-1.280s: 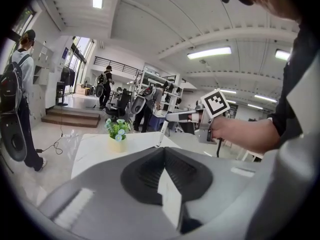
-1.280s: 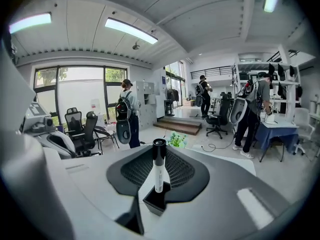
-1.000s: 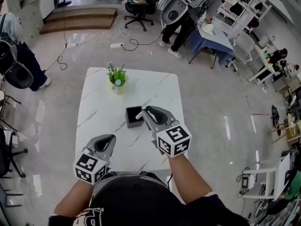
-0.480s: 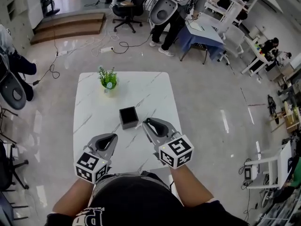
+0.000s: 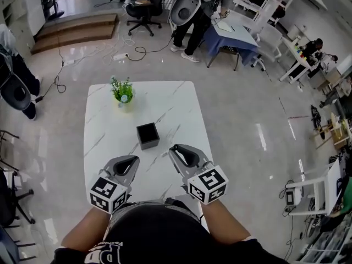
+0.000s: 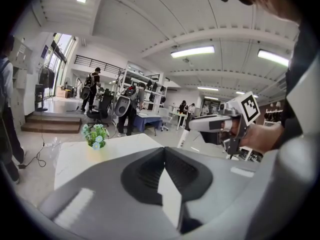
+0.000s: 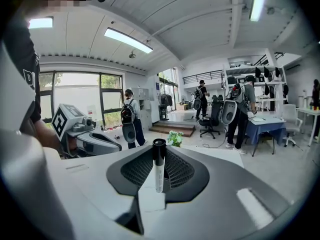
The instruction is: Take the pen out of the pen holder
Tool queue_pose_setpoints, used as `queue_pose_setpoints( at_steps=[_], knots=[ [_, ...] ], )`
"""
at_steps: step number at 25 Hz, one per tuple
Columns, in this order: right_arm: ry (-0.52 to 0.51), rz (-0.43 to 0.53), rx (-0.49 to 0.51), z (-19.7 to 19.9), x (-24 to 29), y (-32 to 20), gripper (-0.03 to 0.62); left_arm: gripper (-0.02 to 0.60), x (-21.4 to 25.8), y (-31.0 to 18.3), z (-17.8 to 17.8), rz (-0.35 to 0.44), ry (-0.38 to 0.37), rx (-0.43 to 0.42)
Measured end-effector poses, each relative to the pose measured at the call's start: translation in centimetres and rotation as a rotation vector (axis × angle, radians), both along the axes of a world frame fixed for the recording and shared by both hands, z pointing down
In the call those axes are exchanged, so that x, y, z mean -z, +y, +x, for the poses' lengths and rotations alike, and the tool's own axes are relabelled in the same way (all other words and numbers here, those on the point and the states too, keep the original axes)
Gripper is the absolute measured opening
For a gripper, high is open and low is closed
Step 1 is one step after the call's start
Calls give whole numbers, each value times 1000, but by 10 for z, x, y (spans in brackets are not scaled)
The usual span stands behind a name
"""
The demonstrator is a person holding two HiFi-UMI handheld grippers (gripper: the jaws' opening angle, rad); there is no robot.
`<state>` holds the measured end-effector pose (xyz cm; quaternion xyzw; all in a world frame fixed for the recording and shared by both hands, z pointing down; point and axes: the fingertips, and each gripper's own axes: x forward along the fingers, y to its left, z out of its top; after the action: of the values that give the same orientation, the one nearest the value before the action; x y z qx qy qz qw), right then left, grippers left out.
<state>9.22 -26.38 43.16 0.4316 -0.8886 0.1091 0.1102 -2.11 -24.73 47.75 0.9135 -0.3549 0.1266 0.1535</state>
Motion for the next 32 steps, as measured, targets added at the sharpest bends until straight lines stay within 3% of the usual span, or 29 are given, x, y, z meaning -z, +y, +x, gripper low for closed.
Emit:
queue_pose_setpoints(
  at_steps=[8, 32],
  knots=[
    [39, -5, 15, -5, -14, 8, 66, 57, -4, -1, -5, -8, -9, 12],
    [26, -65, 33, -6, -48, 10, 66, 57, -13, -1, -2, -24, -18, 22]
  ],
)
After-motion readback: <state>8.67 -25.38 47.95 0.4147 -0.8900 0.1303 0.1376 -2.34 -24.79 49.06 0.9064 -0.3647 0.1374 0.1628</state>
